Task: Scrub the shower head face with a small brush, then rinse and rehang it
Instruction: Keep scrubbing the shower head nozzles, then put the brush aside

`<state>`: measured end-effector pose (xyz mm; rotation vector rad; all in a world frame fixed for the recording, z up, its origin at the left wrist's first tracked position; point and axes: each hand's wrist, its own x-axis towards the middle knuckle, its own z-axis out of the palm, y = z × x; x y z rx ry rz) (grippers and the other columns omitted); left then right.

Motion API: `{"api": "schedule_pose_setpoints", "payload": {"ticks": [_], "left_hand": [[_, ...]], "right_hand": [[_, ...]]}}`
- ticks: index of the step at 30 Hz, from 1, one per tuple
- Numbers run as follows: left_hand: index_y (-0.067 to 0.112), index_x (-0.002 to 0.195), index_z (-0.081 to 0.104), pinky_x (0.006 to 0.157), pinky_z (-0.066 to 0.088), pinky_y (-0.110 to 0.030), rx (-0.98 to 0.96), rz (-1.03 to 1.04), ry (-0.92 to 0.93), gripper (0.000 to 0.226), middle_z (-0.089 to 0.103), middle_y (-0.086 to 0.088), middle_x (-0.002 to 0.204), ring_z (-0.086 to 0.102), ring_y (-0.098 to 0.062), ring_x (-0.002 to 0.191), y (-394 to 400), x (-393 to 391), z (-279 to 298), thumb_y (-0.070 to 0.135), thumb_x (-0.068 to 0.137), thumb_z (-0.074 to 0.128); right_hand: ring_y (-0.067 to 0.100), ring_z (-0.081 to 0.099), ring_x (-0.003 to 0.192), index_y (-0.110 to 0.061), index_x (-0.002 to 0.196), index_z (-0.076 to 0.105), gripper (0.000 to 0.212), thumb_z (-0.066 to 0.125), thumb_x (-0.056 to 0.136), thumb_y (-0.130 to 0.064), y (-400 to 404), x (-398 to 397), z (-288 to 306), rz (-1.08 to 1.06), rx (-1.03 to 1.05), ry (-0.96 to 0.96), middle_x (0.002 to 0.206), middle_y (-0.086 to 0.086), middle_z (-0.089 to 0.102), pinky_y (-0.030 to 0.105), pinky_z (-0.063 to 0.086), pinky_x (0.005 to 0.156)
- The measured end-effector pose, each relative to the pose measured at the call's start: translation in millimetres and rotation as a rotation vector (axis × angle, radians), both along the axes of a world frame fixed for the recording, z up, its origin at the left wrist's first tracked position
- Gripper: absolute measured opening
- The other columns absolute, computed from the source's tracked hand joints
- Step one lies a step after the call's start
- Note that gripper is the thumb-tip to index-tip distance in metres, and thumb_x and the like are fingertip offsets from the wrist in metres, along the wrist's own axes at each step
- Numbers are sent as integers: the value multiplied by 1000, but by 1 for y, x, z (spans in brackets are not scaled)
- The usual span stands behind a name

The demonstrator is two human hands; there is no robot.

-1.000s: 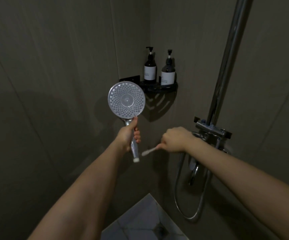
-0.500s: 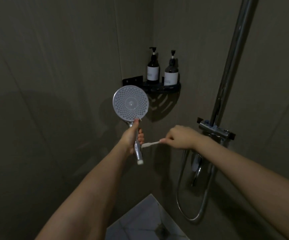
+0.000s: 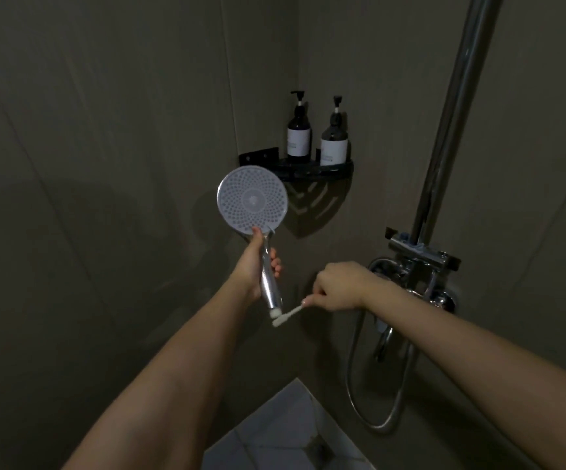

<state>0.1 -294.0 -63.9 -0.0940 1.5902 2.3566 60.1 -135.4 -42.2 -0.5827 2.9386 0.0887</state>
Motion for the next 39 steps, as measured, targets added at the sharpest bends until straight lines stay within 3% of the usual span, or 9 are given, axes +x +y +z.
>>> {"api": "schedule_pose_setpoints", "payload": {"ticks": [6, 10, 13, 17, 23, 27, 30, 33, 39], "left_hand": [[15, 61, 40, 38, 32, -14, -51, 4, 8, 59, 38, 3, 41, 37, -8, 33, -12, -2, 1, 65, 89, 31], [16, 62, 41, 40, 32, -17, -26, 3, 3, 58, 36, 2, 46, 36, -8, 37, -5, 0, -4, 66, 89, 31], [16, 59, 38, 43, 31, -19, -63, -8, -3, 60, 37, 3, 42, 35, -9, 38, -7, -1, -4, 68, 88, 31], [16, 63, 42, 40, 34, -18, -35, 46, 8, 58, 37, 3, 46, 37, -8, 37, -11, -5, -4, 68, 87, 34], [16, 65, 43, 42, 33, -19, -42, 34, 14, 58, 36, 2, 50, 35, -10, 42, -8, -9, -6, 68, 87, 34], [15, 62, 42, 40, 34, -17, -2, 58, 4, 59, 37, 2, 48, 37, -9, 38, -13, -13, -3, 67, 88, 33], [14, 61, 43, 40, 36, -17, 15, 39, -18, 61, 38, 2, 48, 39, -9, 39, -9, -13, -5, 68, 87, 33], [14, 61, 42, 39, 35, -17, -14, 4, -10, 61, 39, 2, 44, 39, -9, 37, -11, -13, -4, 69, 87, 34], [12, 59, 42, 34, 33, -14, -13, -56, -24, 67, 41, 2, 38, 39, -8, 31, -9, -11, -3, 72, 85, 28]], "right_hand": [[17, 50, 61, -21, 59, 52, 47, 39, 94, -51, 33, 1, 8, -143, -243, 14, 60, -1, 49, 29, 38, 56], [19, 60, 75, -17, 82, 67, 48, 38, 93, -53, -6, 5, -5, 35, -119, -42, 79, 4, 63, 31, 42, 65], [26, 61, 96, -12, 100, 65, 51, 37, 94, -54, 19, -3, -3, -152, 32, 4, 95, 9, 61, 33, 43, 73], [19, 55, 74, -21, 66, 56, 47, 37, 94, -54, 21, 5, 1, -117, -123, -30, 67, -1, 52, 34, 46, 69], [28, 60, 106, -13, 110, 63, 51, 36, 94, -53, 11, -4, 13, -195, 105, 109, 113, 12, 63, 35, 45, 83], [22, 56, 82, -17, 96, 66, 49, 36, 93, -57, 24, -1, 32, -181, -11, 70, 90, 7, 60, 33, 46, 72], [24, 61, 95, -19, 105, 66, 49, 37, 93, -57, -12, 13, 23, 27, 113, 81, 100, 6, 64, 33, 44, 75], [28, 60, 107, -13, 113, 63, 49, 35, 96, -50, -2, 0, 27, -123, 194, 212, 115, 10, 63, 36, 46, 82], [28, 60, 84, -8, 92, 65, 55, 31, 96, -51, 6, -20, 46, -319, -290, 294, 85, 9, 58, 30, 41, 65]]}}
